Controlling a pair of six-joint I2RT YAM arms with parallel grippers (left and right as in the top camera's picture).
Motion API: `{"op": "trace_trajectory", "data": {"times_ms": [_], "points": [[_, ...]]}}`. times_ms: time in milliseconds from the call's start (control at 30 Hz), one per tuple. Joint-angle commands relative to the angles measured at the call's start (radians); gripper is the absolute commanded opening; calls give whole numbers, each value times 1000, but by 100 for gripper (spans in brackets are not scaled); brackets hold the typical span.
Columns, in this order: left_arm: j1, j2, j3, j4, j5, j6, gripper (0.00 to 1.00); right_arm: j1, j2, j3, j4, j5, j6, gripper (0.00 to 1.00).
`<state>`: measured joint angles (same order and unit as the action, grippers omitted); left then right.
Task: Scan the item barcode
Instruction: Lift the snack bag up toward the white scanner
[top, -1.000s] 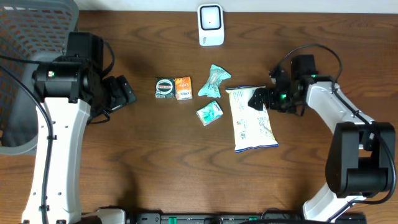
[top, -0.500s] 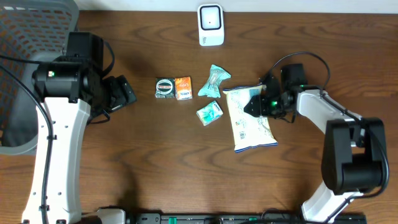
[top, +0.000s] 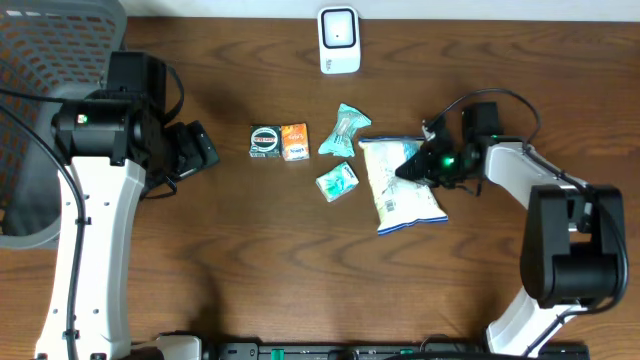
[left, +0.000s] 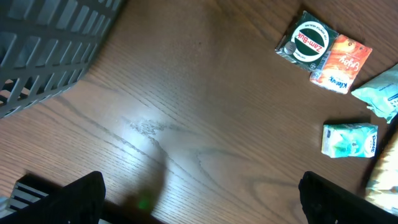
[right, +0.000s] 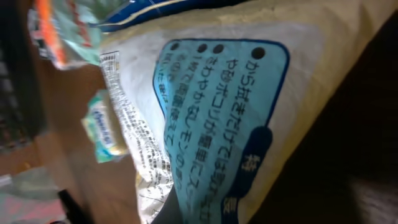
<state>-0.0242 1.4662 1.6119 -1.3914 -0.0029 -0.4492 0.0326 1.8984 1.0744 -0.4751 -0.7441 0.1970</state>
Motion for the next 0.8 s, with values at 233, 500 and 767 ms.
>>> {"op": "trace_trajectory", "data": {"times_ms": [233,500,767], "points": [[1,6,1,-6,-6,-9,98,-1,-306,92,364,-166,243,1],[0,6,1,-6,-6,-9,98,42,-346,92,813,-171,375,1],[1,6,1,-6,-6,-9,98,77,-346,92,954,-111,549,1]]}}
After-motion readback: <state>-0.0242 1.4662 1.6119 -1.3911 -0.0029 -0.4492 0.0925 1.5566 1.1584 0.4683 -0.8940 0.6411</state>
